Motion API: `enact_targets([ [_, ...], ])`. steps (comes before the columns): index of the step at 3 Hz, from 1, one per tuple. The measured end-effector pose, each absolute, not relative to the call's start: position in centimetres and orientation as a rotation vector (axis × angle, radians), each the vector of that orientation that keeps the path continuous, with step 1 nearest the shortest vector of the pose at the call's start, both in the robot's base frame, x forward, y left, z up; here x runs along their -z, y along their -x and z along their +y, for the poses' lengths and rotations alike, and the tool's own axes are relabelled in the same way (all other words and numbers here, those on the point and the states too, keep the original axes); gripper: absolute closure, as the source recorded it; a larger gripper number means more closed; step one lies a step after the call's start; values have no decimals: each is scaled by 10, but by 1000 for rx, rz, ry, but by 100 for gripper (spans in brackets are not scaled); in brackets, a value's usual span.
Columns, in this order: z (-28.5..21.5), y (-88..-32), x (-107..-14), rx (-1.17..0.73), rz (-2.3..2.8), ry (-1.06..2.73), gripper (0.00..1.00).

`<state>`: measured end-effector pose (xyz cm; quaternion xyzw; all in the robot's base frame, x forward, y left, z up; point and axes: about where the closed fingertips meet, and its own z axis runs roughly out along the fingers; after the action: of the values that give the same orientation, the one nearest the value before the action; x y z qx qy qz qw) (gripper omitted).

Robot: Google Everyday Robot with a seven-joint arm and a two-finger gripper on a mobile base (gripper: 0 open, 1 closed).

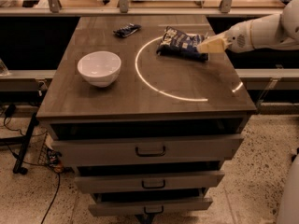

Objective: Place blue chip bag into white bowl

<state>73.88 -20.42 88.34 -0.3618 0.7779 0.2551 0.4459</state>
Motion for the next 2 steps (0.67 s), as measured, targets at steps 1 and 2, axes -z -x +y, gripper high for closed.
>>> enact_targets([
  [1, -197, -741, -877, -640, 1916, 894, 1],
  [2, -193, -752, -876, -633, 1883, 885, 0],
])
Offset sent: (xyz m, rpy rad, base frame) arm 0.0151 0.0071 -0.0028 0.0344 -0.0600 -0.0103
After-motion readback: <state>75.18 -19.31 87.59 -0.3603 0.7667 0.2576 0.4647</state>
